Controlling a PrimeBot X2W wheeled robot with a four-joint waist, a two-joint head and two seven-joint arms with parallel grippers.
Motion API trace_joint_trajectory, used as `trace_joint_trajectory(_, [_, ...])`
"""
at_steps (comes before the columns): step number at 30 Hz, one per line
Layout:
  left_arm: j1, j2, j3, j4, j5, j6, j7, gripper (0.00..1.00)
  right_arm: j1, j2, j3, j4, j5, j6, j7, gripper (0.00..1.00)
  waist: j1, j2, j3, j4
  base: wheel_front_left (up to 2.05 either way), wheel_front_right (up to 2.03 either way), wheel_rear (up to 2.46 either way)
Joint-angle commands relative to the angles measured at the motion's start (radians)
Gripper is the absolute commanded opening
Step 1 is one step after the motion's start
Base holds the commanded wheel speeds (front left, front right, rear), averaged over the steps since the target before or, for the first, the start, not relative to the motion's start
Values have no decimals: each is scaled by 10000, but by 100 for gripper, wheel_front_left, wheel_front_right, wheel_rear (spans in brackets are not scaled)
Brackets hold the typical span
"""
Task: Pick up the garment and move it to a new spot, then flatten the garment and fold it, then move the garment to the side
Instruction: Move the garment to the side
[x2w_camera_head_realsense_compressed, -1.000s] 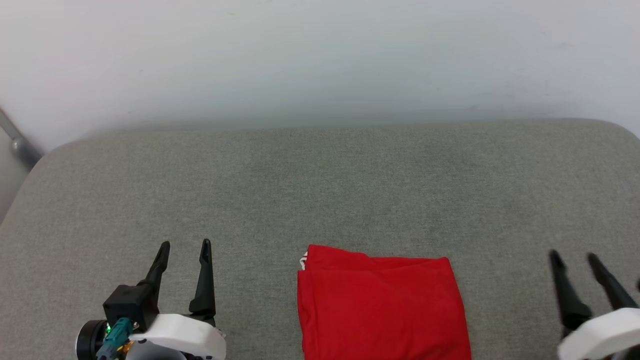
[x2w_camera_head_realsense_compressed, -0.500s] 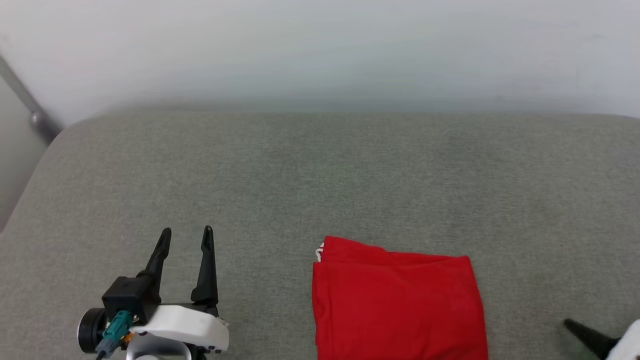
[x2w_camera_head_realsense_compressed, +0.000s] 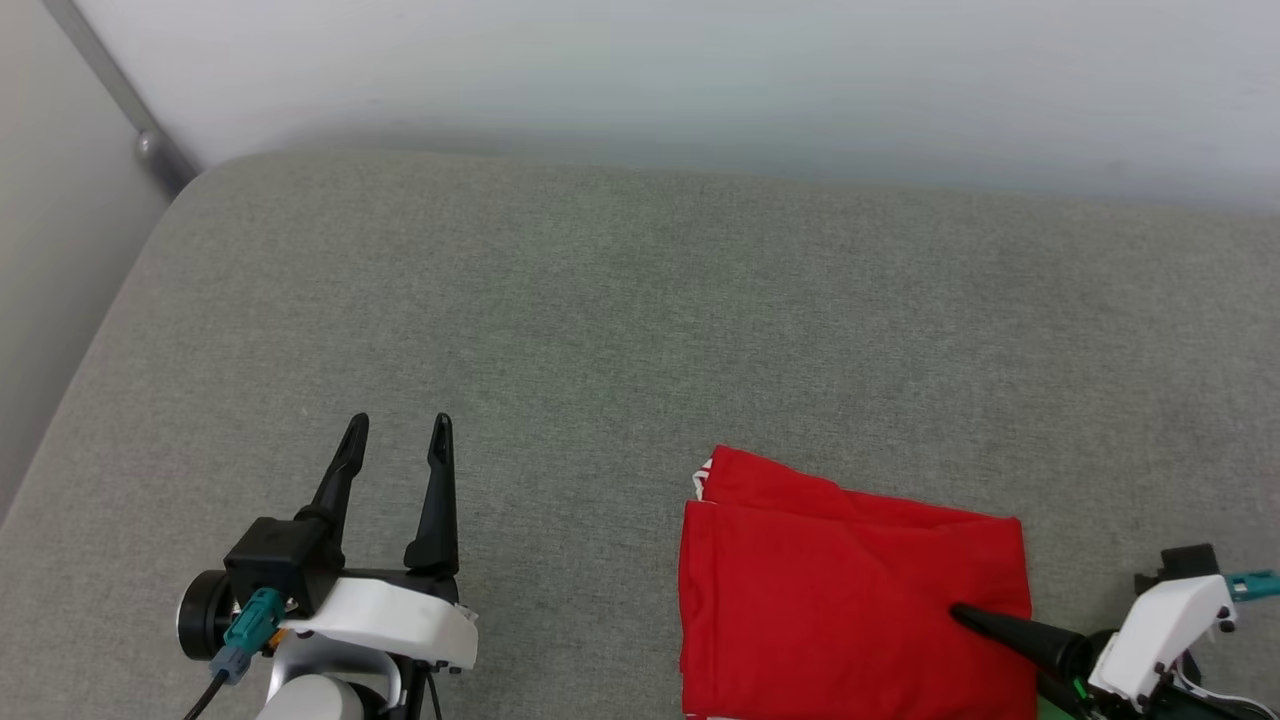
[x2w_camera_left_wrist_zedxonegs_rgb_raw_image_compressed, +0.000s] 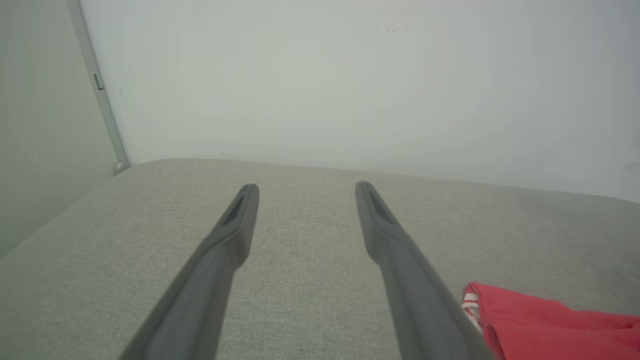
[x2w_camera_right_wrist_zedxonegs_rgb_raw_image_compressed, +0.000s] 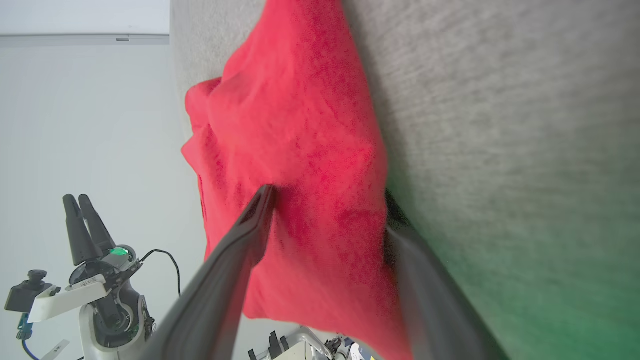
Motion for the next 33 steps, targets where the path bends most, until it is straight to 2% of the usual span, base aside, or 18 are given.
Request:
trace_joint_trajectory(1, [-94,-42,43,77,27,-57,-64,100,8,139,374,548,107,-20,-106,100,0,0,43,102,0,0,0])
trace_joint_trajectory(2, [-101,-59,55,102,42,-94,-65,100,-3,157,568,758,194,-21,-143,100,0,0,34,122,0,0,0])
trace_joint_trajectory(3, [-100,-75,70,126,61,-112,-66,100,-25,176,709,912,274,-21,-233,39,0,0,23,133,0,0,0])
trace_joint_trajectory(4, [-88,-90,83,158,78,-121,-66,100,-56,183,828,1032,326,-21,-323,2,0,0,0,137,0,0,0])
trace_joint_trajectory(8, [54,-114,150,274,106,-185,-68,100,-173,130,1362,897,103,-18,-766,0,0,0,-179,72,0,0,0])
trace_joint_trajectory(17, [439,-42,187,340,144,-146,-57,100,-184,-1133,3452,-264,-2126,-12,-2265,0,0,0,-855,-533,0,0,0])
trace_joint_trajectory(21, [723,-59,213,251,110,-72,-46,100,-314,-1749,4270,-419,-3419,-12,-2698,0,0,0,-1162,-1147,0,0,0])
trace_joint_trajectory(26, [893,-170,286,90,80,-86,-47,100,-631,-2153,4322,-288,-4314,-12,-2928,0,0,0,-1179,-2205,0,0,0])
trace_joint_trajectory(29, [771,-267,316,-52,173,-96,-47,100,-917,-2260,4237,-108,-4521,-12,-2936,0,0,0,-899,-2900,0,0,0])
trace_joint_trajectory(33, [184,-291,368,-303,356,-243,-46,100,-1552,-2564,4035,-92,-4824,-12,-3300,0,0,0,95,-3714,0,0,0])
